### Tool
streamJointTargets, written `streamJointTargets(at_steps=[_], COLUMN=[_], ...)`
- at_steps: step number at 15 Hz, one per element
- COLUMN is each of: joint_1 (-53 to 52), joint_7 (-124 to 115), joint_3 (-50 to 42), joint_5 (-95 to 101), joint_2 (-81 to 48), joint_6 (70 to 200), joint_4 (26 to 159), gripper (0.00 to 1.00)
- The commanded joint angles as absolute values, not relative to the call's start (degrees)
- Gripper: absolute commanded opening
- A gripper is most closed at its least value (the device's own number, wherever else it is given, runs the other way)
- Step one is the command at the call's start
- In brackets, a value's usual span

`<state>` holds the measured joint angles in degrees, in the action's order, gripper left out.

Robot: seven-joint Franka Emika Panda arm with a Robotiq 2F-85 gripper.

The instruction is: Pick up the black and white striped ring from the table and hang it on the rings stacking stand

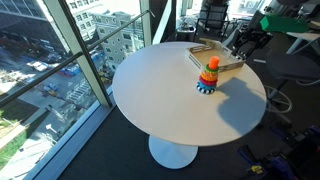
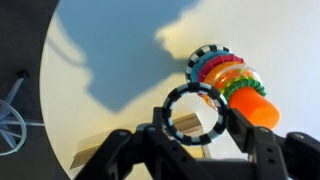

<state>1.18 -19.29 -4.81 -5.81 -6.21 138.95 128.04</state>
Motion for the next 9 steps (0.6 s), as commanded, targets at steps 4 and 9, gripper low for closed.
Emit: streamJointTargets(at_steps=[4, 9], joint_1=[0.8, 0.3], joint_7=[-21.3, -22.9], joint_3=[-3.2, -2.5], joint_5=[-6.6, -6.1], joint_2=[-6.8, -8.8], joint_6=[136.2, 134.5], joint_4=[123.9, 121.1], gripper=[0.41, 0.41])
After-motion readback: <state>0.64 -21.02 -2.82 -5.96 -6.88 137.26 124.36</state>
